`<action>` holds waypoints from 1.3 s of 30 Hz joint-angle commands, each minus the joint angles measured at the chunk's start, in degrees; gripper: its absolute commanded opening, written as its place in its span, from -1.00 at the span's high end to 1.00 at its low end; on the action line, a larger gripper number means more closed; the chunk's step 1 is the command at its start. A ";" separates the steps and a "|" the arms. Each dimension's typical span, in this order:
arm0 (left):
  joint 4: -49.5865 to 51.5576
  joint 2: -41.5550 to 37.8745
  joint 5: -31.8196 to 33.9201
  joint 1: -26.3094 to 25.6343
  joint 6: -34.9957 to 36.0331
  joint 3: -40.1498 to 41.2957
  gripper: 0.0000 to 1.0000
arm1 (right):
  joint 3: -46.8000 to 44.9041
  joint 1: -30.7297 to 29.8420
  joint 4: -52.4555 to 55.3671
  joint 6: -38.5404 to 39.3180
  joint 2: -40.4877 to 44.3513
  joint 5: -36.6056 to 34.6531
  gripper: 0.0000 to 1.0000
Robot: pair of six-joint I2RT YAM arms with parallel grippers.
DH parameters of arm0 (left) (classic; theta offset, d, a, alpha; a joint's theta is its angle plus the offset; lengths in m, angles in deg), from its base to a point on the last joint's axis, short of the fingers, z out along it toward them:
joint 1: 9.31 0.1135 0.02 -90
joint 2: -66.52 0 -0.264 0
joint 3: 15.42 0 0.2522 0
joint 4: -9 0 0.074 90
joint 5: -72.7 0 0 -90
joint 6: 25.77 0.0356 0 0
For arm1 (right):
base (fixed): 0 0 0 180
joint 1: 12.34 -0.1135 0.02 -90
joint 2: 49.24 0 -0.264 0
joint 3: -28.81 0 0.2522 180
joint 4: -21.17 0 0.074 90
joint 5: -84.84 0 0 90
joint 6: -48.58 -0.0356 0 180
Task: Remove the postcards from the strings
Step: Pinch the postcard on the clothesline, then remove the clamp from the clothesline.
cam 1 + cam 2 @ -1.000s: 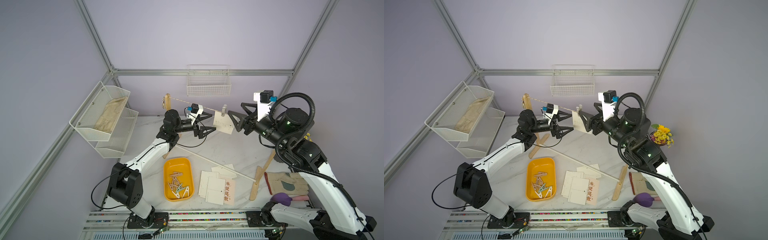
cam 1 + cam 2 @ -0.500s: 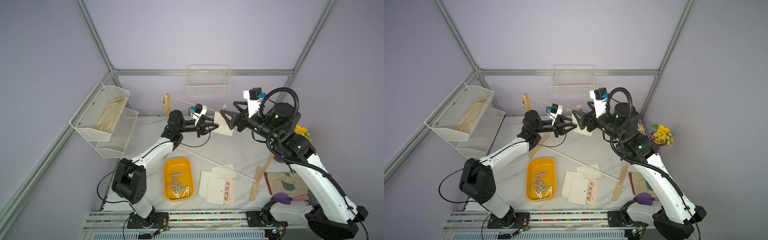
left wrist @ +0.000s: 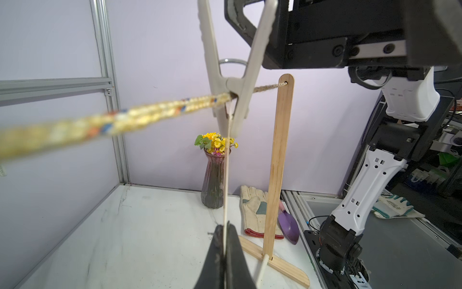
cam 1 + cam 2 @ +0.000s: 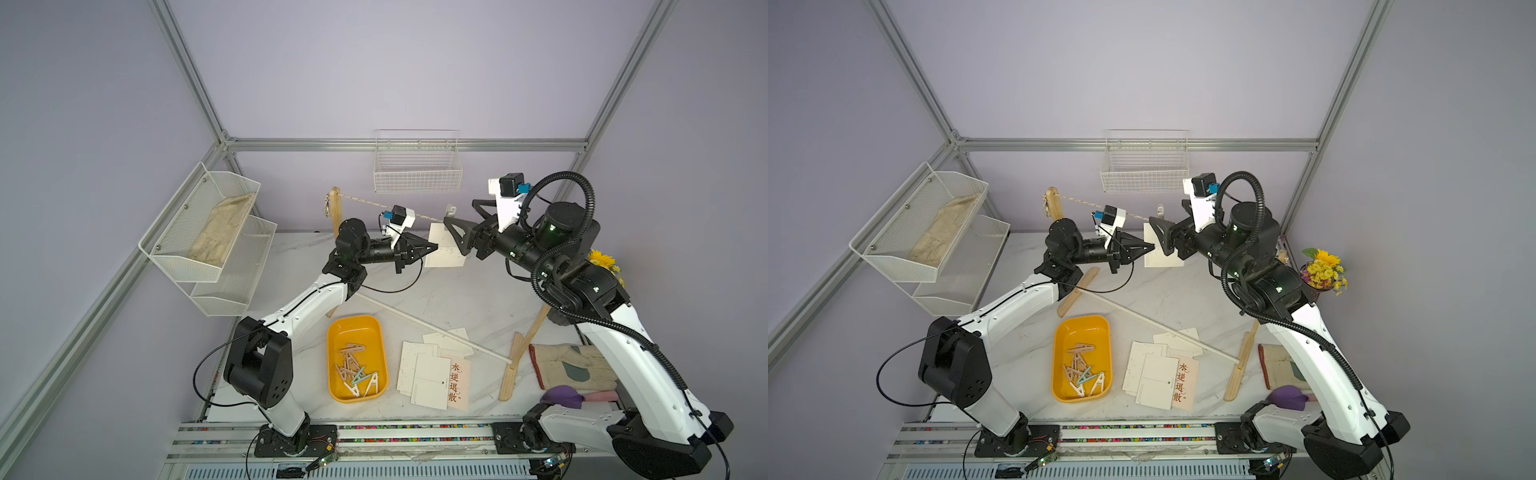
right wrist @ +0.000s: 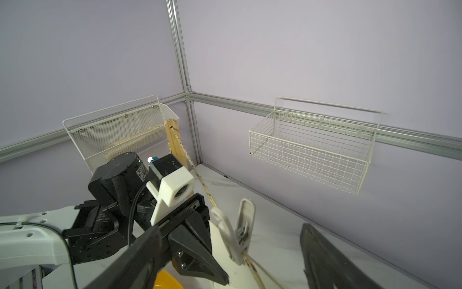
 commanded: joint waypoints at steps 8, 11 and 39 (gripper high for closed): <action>4.86 2.37 -4.20 0.14 -0.08 -7.39 1.00 | 2.31 6.83 -0.61 -0.79 -5.96 17.58 -0.77; 5.24 3.19 -5.05 0.34 -1.03 -8.40 1.00 | 1.77 7.29 -2.05 -0.33 -6.65 21.35 -0.69; 2.51 4.63 -5.30 1.38 -6.21 -9.37 1.00 | -2.89 8.64 -10.02 1.43 -6.45 26.24 0.27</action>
